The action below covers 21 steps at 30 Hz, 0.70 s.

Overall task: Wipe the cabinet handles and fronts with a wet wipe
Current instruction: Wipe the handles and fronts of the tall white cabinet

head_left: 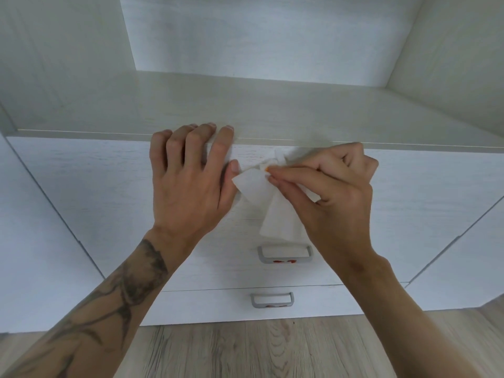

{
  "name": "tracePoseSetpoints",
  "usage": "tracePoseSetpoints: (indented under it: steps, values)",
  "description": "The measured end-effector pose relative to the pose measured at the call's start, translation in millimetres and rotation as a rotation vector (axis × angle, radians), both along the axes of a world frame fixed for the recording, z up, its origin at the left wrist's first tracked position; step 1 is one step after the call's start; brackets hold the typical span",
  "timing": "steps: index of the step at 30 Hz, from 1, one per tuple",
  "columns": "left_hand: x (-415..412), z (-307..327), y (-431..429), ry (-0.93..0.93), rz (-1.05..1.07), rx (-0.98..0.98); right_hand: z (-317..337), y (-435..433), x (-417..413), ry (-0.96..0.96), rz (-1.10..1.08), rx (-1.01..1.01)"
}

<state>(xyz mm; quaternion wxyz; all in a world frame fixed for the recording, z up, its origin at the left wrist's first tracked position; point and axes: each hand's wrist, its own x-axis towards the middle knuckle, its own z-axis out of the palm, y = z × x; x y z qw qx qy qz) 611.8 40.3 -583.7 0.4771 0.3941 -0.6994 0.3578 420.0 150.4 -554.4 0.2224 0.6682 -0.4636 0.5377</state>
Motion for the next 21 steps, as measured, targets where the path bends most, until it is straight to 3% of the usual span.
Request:
tracePoseSetpoints:
  steps: [6, 21]
  values:
    - [1, 0, 1, 0.005, -0.003, 0.006, -3, 10, 2, -0.120, -0.058, 0.030]
    - [1, 2, 2, 0.003, -0.010, 0.012, -2, 2, 25, -0.096, -0.197, 0.035]
